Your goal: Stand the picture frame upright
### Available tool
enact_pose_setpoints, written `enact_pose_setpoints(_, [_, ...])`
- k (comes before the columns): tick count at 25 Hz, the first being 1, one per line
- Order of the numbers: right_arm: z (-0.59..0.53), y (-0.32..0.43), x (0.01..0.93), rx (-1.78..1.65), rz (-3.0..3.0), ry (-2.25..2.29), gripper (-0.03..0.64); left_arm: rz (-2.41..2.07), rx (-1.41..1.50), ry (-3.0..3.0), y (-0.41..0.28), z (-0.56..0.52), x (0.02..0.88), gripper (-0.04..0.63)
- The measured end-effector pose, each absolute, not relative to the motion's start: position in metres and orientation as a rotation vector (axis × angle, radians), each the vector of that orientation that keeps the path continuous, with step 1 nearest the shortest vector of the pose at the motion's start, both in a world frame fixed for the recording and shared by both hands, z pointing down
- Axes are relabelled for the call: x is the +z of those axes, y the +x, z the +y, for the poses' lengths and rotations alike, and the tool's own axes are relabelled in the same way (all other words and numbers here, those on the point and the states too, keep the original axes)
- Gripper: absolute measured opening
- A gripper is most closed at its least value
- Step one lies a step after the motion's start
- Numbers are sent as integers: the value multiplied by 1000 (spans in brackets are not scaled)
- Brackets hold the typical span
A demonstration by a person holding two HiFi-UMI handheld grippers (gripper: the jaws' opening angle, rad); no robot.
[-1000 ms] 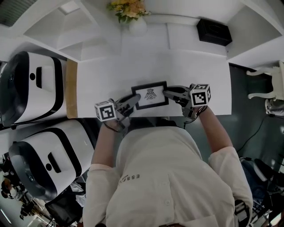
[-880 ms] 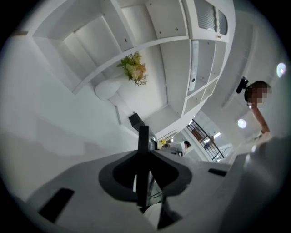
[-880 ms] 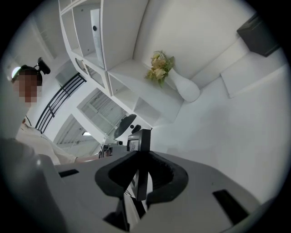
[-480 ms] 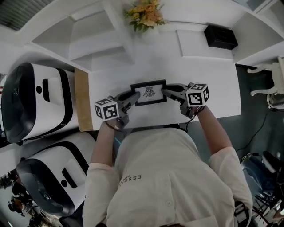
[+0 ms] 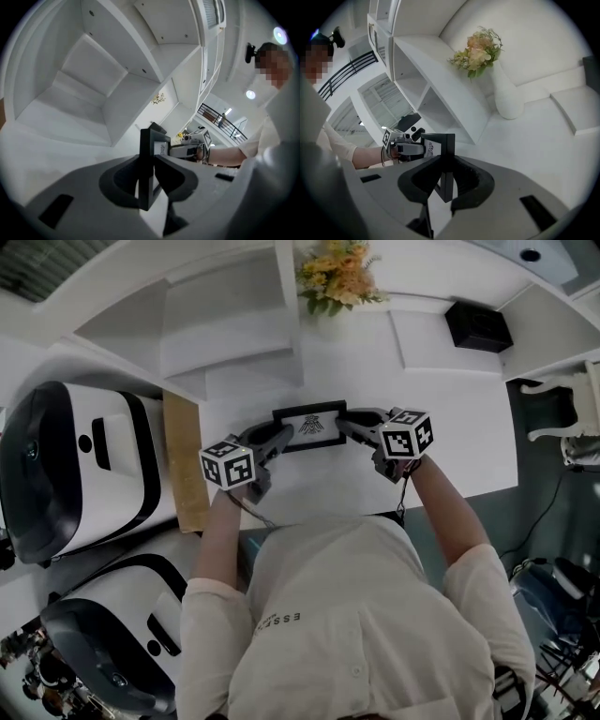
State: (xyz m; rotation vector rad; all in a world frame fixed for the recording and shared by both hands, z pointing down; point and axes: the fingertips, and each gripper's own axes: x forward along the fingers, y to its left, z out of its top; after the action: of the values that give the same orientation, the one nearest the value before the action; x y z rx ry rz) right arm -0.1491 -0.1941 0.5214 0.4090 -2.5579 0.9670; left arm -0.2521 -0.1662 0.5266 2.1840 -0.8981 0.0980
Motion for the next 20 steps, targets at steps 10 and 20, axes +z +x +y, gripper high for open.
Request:
enact_pose_setpoints(10, [-235, -181, 546, 761, -2487, 575, 86, -950, 247, 2265, -283, -208, 550, 92])
enact_pose_setpoints(20, [-258, -197, 565, 587, -2414, 680, 86, -1042, 405, 2330, -298, -232, 568, 97])
